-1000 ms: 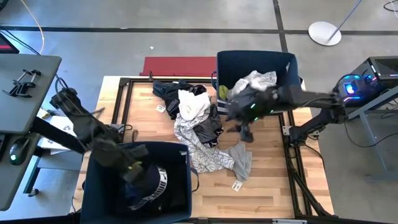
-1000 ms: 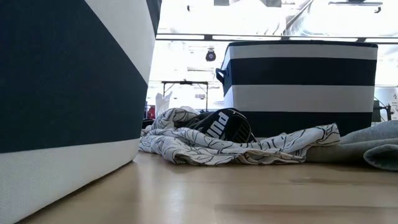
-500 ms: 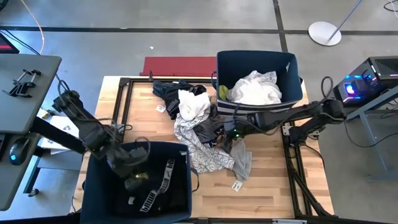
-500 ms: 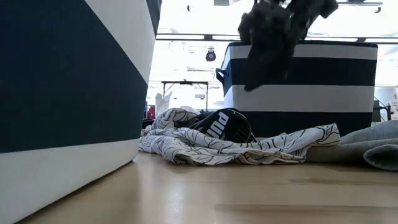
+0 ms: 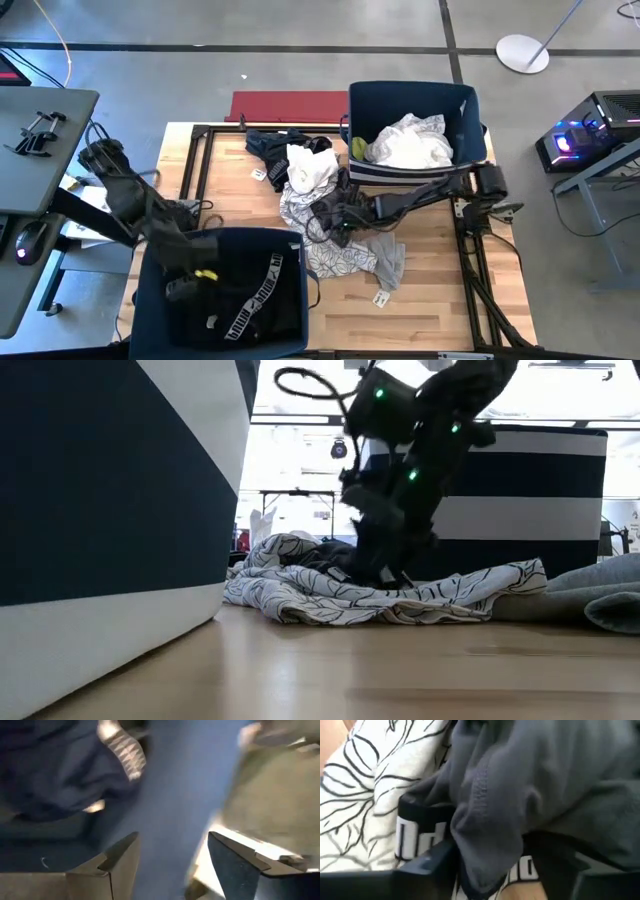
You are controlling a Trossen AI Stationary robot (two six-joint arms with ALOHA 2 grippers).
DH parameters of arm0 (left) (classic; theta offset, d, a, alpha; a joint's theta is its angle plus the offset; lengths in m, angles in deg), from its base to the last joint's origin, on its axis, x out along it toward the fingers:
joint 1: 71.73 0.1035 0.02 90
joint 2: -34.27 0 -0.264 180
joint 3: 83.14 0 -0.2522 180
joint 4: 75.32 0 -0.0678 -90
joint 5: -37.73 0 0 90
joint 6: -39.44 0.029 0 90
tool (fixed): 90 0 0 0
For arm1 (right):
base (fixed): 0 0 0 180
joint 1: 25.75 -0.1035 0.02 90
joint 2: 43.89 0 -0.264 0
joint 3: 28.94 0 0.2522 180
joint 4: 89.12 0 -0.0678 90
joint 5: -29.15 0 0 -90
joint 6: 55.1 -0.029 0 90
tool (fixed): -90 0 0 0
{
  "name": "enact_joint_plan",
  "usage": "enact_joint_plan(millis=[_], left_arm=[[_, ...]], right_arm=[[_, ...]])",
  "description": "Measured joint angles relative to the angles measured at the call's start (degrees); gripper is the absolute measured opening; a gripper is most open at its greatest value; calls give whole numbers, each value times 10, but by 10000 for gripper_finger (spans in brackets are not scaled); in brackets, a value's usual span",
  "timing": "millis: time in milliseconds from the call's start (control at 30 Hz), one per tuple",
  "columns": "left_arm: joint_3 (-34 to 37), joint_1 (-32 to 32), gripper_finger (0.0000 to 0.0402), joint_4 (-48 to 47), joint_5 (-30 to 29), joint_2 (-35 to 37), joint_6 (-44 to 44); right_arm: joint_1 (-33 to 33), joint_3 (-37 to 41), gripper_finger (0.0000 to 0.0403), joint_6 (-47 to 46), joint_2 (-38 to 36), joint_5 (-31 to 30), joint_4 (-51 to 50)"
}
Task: Sort clothes
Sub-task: Put the gray boxer shorts into the bottom blue laundry bin
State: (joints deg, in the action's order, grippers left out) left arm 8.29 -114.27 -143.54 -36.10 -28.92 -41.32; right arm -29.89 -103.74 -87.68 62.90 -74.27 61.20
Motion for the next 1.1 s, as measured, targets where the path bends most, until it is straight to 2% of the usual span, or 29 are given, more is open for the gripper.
enact_joint_plan(millis=[100,200,233,333,467,633,733,867,933,1100], left_arm=[[-1,-2,225,78,-74,35,6],[-1,-4,225,159,-175,57,89],[-1,-4,225,185,-208,61,134],[-1,5,225,272,-291,65,299],[-1,32,225,361,-390,58,495],[-1,105,225,384,-437,40,623],[-1,158,225,401,-444,20,682],[-1,212,226,474,-443,-18,804],[-1,235,229,518,-443,-36,864],[-1,287,255,628,-442,-75,914]], right_arm=[[0,-7,136,-5,18,7,8],[0,-19,35,-19,10,31,5],[0,-26,19,-19,2,43,5],[-4,-56,24,-21,-37,48,-4],[-14,-118,9,3,-100,-3,-73],[-24,-235,9,88,-164,-82,-175],[-27,-317,4,154,-180,-104,-207],[-29,-417,5,229,-182,-97,-208],[-31,-456,4,262,-182,-75,-209],[-31,-526,3,287,-182,15,-230]])
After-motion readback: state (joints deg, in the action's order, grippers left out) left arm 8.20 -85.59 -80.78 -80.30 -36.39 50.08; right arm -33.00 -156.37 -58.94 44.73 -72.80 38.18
